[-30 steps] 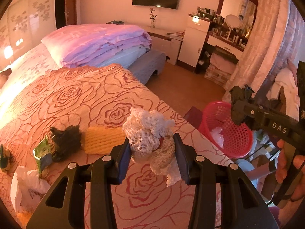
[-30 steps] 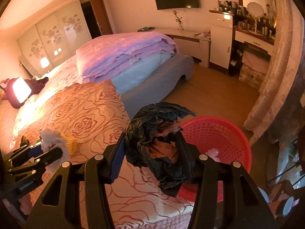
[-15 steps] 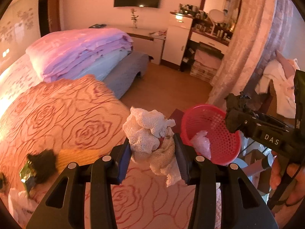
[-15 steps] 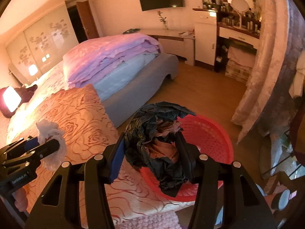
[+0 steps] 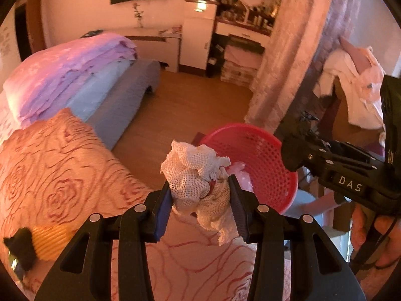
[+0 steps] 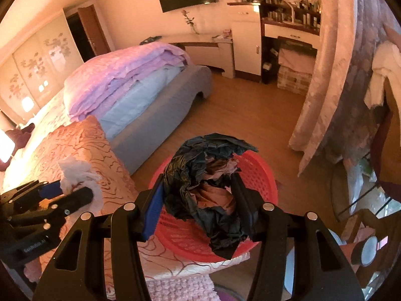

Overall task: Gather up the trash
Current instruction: 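Carry the white bundle with the left tool into the wastebasket while the right tool drops the black bag, then move both open tools back over the bed toward the remaining trash, then grasp the yellow foam mesh sleeve with the left tool while the right tool grasps the black bag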

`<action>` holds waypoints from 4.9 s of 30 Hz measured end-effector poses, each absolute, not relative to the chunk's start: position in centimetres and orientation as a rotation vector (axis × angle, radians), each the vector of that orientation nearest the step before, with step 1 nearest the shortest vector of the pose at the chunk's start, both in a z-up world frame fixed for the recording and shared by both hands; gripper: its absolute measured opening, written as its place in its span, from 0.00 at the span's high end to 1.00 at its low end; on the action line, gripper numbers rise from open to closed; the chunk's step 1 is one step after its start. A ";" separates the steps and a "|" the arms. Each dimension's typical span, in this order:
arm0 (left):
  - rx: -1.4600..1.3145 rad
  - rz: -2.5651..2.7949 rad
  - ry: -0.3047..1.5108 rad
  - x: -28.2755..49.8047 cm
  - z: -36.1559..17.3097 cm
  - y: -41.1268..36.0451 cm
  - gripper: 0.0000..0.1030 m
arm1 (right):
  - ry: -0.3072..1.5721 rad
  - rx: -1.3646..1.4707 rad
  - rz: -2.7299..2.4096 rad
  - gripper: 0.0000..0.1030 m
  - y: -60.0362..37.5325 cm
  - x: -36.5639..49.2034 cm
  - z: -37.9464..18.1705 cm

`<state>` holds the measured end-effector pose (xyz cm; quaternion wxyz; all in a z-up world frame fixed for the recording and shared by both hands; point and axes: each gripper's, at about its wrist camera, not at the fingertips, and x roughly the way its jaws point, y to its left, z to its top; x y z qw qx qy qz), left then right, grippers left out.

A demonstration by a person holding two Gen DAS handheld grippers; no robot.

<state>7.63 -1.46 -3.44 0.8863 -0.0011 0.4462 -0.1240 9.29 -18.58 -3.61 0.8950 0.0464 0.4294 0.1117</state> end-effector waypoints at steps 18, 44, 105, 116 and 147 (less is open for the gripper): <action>0.010 -0.339 1.076 11.8 -8.8 -4.9 0.57 | 0.997 0.159 0.192 0.46 -21.1 10.9 -7.2; -0.030 -0.194 0.978 8.9 -6.1 -0.5 0.35 | 0.970 0.148 0.212 0.33 -20.3 10.2 -6.4; -0.346 0.681 0.842 -18.6 -4.1 21.7 0.27 | 0.939 -0.188 0.878 0.33 4.9 4.4 -4.1; -0.467 0.593 0.754 -20.2 -2.9 23.2 0.27 | 0.909 -0.244 0.980 0.33 9.2 2.4 -2.7; -0.339 0.723 0.835 -22.2 -5.6 24.9 0.67 | 0.850 -0.328 1.026 0.33 14.4 2.0 -2.9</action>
